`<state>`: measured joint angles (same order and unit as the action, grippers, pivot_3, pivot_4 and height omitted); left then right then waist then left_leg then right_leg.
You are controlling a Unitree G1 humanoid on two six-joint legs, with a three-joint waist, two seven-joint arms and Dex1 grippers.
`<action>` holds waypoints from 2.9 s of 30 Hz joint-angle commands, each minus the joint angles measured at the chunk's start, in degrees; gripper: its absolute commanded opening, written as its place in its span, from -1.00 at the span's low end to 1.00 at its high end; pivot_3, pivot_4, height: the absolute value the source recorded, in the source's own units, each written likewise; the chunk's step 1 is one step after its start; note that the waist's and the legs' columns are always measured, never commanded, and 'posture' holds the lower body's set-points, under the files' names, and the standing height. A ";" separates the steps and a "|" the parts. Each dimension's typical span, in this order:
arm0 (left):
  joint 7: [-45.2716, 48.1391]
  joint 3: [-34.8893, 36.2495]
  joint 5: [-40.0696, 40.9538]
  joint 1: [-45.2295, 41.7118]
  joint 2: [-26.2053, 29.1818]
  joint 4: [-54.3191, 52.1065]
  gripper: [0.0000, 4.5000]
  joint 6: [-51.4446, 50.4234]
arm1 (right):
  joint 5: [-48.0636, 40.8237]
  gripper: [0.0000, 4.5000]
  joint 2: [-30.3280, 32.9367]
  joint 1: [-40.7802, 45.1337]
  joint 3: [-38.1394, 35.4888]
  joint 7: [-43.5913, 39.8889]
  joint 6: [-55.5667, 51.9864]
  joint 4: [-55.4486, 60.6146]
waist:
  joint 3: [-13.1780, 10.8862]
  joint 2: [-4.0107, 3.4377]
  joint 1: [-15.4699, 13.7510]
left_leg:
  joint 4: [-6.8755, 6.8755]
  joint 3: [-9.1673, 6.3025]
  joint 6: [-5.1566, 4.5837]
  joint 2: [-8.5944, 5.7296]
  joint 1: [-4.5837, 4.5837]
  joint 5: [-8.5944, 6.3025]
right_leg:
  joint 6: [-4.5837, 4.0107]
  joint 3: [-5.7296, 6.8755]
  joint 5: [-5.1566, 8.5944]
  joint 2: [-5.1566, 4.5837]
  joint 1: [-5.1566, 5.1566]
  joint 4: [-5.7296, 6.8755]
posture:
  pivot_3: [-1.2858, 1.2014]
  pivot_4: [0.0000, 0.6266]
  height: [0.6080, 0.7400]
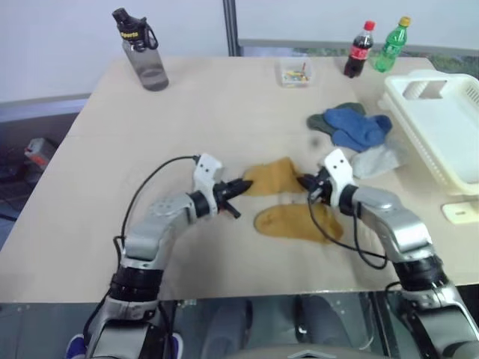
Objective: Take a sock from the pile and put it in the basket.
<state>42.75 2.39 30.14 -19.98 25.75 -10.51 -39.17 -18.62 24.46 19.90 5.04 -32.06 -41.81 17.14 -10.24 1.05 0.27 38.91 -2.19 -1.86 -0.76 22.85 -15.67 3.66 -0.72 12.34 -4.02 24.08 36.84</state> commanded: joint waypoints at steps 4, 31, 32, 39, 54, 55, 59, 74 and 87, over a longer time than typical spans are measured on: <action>6.68 2.27 9.38 0.35 7.71 -9.00 -1.00 -7.83 | -12.55 -0.99 1.49 -13.35 -12.32 5.30 -14.63 30.02 | 0.01 -0.01 0.29 | -0.03 0.00 -0.04 0.01 -0.08 -0.03 | 0.01 -0.01 0.01 0.01 -0.05 -0.03 | 0.03 -0.52 1.00; 6.64 -13.84 -3.41 5.76 8.64 -9.10 -0.61 -0.84 | -5.78 -1.00 3.68 -30.73 -8.44 9.93 -4.20 25.00 | 0.01 -0.05 0.38 | 0.00 0.20 -0.10 0.06 -0.51 -0.03 | 0.02 -0.18 0.05 0.10 -0.41 -0.05 | 0.03 -0.52 1.00; 6.53 -14.03 -3.72 5.61 8.24 -8.45 -0.30 -0.50 | -5.16 -1.00 3.89 -30.79 -7.83 9.42 -3.07 23.48 | 0.01 -0.05 0.38 | 0.00 0.20 -0.10 0.06 -0.51 -0.03 | 0.02 -0.18 0.05 0.10 -0.41 -0.06 | 0.03 -0.52 1.00; 6.63 -11.26 -3.61 3.94 7.03 -5.26 0.65 1.48 | -2.40 -0.29 4.81 -31.97 -9.30 9.70 1.07 23.90 | 0.02 -0.05 0.32 | 0.00 0.18 -0.10 0.06 -0.50 -0.03 | 0.02 -0.16 0.04 0.10 -0.41 -0.06 | 0.03 -0.52 1.00; 12.42 -7.32 3.44 -0.66 12.72 -2.26 0.70 -8.09 | -5.83 -0.98 8.72 -31.94 -11.56 7.05 0.74 35.40 | 0.01 -0.03 0.35 | 0.02 0.15 -0.10 0.05 -0.36 -0.03 | 0.03 -0.12 0.05 0.09 -0.31 -0.06 | 0.03 -0.52 1.00; 12.36 -7.56 3.49 -0.40 12.26 -1.64 0.70 -8.23 | -5.49 -0.98 8.04 -30.74 -9.67 6.98 1.17 33.76 | 0.01 -0.03 0.49 | 0.02 0.15 -0.09 0.05 -0.36 -0.03 | 0.03 -0.12 0.04 0.09 -0.30 -0.06 | 0.03 -0.52 1.00; 12.16 -10.00 3.44 -1.74 9.65 1.54 0.70 -9.88 | -0.40 -0.98 7.27 -27.45 -0.89 4.78 6.26 23.19 | 0.01 -0.03 0.46 | 0.00 0.15 -0.09 0.05 -0.36 -0.02 | 0.02 -0.13 0.04 0.14 -0.27 -0.06 | 0.03 -0.52 1.00; 15.74 -16.43 7.37 -12.23 4.71 5.92 0.70 -26.07 | 4.93 -0.98 5.95 -25.14 4.49 2.60 11.82 13.77 | 0.19 0.01 0.38 | 0.03 0.18 -0.10 0.00 -0.69 -0.03 | 0.03 -0.16 0.05 0.15 -0.58 -0.01 | 0.03 -0.52 1.00; 21.81 -19.15 7.74 -19.11 -5.76 10.94 0.70 -19.03 | 4.47 -0.98 6.38 -26.25 2.89 3.20 7.53 19.45 | 0.17 0.01 0.34 | 0.01 0.19 -0.09 -0.05 -0.61 -0.03 | 0.02 -0.19 0.05 0.18 -0.51 -0.03 | 0.03 -0.52 1.00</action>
<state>63.15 -15.74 38.15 -38.20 21.06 0.17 -60.26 -13.73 30.75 -6.18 8.67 -29.00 -33.81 34.12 -10.07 1.06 0.61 38.93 -2.00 -1.95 -0.81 22.24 -15.70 3.69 -0.91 12.39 -3.83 23.57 36.80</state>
